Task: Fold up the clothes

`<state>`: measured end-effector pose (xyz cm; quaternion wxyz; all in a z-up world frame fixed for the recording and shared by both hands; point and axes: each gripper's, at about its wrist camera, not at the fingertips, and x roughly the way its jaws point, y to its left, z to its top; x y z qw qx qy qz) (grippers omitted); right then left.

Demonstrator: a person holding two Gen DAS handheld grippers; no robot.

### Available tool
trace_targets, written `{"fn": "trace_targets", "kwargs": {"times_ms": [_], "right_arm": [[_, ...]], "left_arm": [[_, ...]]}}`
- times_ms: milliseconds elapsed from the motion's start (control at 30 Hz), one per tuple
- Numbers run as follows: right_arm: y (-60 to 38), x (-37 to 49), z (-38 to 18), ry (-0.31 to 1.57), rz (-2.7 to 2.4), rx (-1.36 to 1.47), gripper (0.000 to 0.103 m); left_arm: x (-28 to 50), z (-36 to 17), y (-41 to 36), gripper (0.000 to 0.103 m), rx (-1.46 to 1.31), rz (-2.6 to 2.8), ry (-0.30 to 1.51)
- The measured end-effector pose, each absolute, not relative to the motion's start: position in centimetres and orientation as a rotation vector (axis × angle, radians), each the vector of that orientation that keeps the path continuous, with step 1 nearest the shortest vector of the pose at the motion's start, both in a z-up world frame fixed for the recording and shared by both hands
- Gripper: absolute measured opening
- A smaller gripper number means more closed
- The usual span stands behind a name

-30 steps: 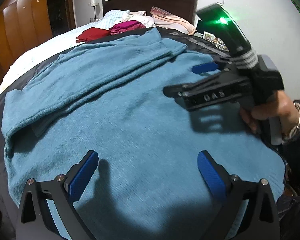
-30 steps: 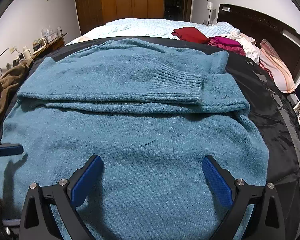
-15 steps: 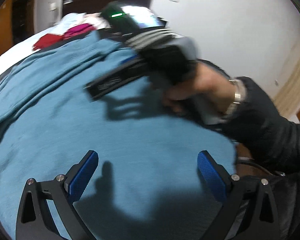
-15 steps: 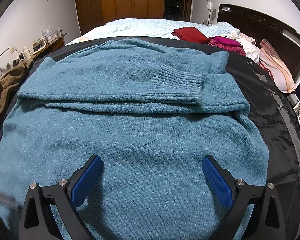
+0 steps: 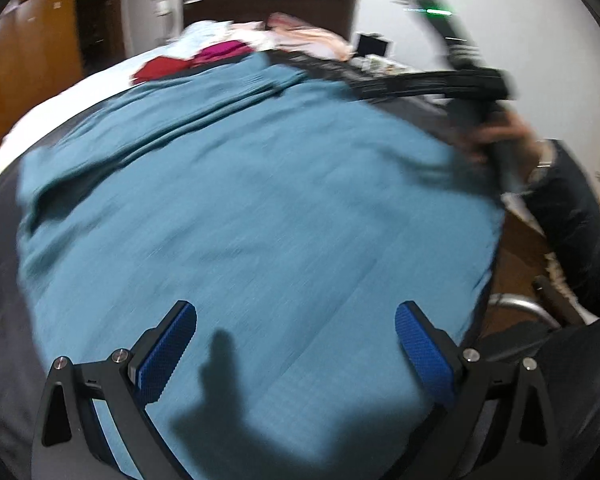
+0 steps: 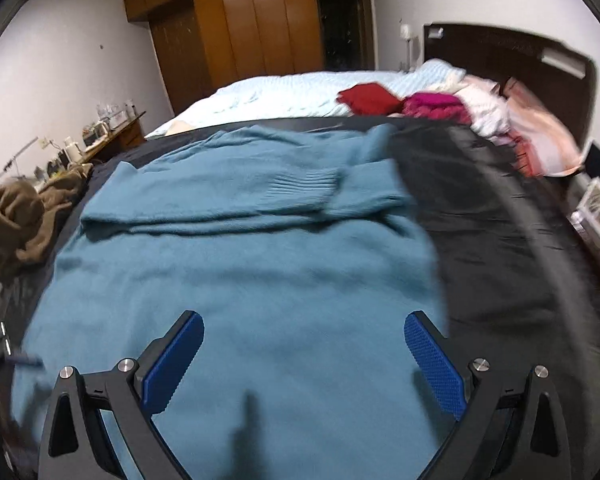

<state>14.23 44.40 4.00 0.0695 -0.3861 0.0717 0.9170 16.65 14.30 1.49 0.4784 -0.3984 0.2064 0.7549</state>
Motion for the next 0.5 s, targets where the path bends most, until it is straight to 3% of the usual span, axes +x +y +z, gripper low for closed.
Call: {"fn": "trace_targets", "kwargs": {"times_ms": [233, 500], "right_arm": [[47.7, 23.3, 3.9, 0.281, 2.691, -1.185, 0.102], [45.8, 27.4, 1.4, 0.278, 2.672, -1.287, 0.102]], "left_arm": [[15.6, 1.9, 8.9, 0.101, -1.037, 2.035, 0.470], [14.2, 1.9, 2.9, 0.101, -1.146, 2.164, 0.319]]}}
